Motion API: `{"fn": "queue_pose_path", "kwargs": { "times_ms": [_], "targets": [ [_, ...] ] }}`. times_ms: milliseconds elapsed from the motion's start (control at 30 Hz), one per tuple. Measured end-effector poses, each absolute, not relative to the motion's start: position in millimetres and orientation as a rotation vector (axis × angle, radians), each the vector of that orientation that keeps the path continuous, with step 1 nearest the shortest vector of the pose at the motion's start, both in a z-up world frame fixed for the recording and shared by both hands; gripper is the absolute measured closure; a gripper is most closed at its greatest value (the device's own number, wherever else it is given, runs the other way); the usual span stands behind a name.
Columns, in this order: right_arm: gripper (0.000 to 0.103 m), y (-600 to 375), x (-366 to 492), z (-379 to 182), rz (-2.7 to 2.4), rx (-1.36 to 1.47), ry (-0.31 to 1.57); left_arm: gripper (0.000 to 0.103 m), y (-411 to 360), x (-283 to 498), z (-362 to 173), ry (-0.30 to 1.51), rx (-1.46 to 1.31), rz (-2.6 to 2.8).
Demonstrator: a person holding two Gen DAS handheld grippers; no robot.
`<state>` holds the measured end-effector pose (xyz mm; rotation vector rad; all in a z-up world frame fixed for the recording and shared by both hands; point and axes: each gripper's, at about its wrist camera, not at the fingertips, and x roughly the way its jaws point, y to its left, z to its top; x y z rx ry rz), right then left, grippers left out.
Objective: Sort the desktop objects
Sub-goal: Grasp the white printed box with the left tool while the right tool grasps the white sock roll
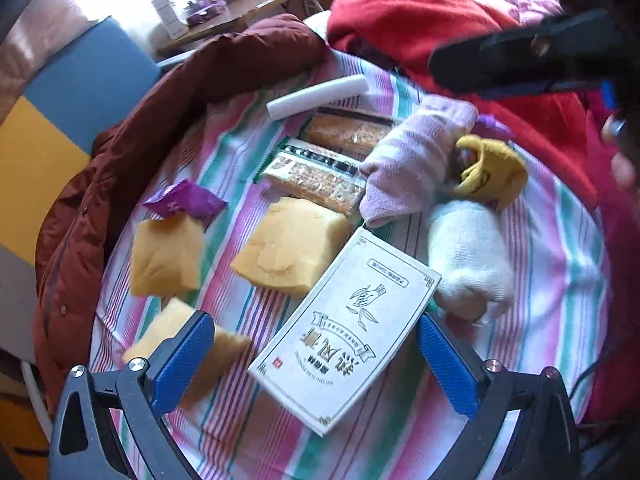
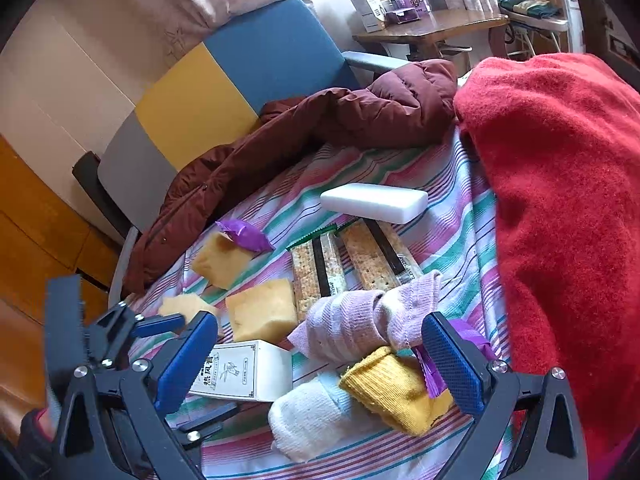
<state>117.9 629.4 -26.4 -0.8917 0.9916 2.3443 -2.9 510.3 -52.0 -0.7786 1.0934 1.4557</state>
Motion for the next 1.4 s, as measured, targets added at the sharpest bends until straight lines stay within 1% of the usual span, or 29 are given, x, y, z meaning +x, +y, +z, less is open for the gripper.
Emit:
{"fn": "queue_pose_path", "kwargs": {
  "times_ms": [67, 100, 133, 167, 300, 400, 600, 733, 833, 900, 933, 1033, 1200, 1233, 1333, 1400],
  "targets": [
    [0.0, 630.7, 118.0, -25.6, 2.352, -0.883, 0.998, 0.003, 514.1, -4.5, -55.1, 1.071, -0.794, 1.447],
    [0.0, 631.0, 117.9, -25.3, 2.354, -0.88, 1.0, 0.014, 516.0, -6.5, -56.6, 1.048, -0.82, 1.437],
    [0.0, 631.2, 118.2, -25.0, 2.357, -0.876, 1.002, 0.031, 517.2, -8.8, -58.4, 1.02, -0.858, 1.424],
    [0.0, 631.5, 118.5, -24.5, 2.363, -0.872, 1.002, 0.038, 518.2, -10.3, -61.4, 0.991, -0.904, 1.404],
    [0.0, 631.5, 119.0, -23.6, 2.37, -0.865, 1.0, 0.043, 511.8, -5.8, -64.9, 0.97, -0.914, 1.44],
    [0.0, 629.4, 117.5, -22.0, 2.4, -0.866, 0.994, 0.049, 500.8, -5.2, -61.1, 0.919, -0.963, 1.496],
    [0.001, 615.7, 111.6, -13.7, 2.568, -0.86, 1.02, 0.051, 457.0, -1.2, -44.3, 0.741, -1.049, 1.659],
    [0.003, 597.4, 100.1, -10.7, 2.71, -0.94, 0.984, 0.051, 419.8, 7.9, -31.0, 0.646, -1.082, 1.766],
    [0.005, 575.5, 87.2, -16.8, 2.757, -1.112, 0.86, 0.051, 393.9, 10.2, -23.9, 0.57, -1.126, 1.816],
    [0.007, 562.8, 77.5, -31.3, 2.708, -1.273, 0.756, 0.051, 380.6, 12.7, -21.9, 0.512, -1.151, 1.844],
    [0.009, 557.4, 72.8, -39.1, 2.666, -1.342, 0.692, 0.051, 372.1, 14.2, -20.6, 0.489, -1.163, 1.858],
    [0.01, 548.5, 64.2, -60.5, 2.512, -1.47, 0.498, 0.051, 352.3, 19.1, -19.1, 0.453, -1.168, 1.905],
    [0.011, 546.0, 59.5, -80.4, 2.413, -1.555, 0.395, 0.051, 316.7, 27.7, -9.1, 0.368, -1.145, 1.948],
    [0.015, 544.5, 58.4, -85.3, 2.393, -1.575, 0.365, 0.051, 311.0, 29.0, -7.4, 0.36, -1.135, 1.962],
    [0.029, 538.4, 55.3, -97.3, 2.338, -1.632, 0.25, 0.051, 294.2, 29.1, -1.4, 0.322, -1.115, 1.993],
    [0.032, 534.3, 56.3, -95.3, 2.361, -1.609, 0.225, 0.051, 285.4, 27.7, 0.8, 0.299, -1.107, 2.01]
  ]
}}
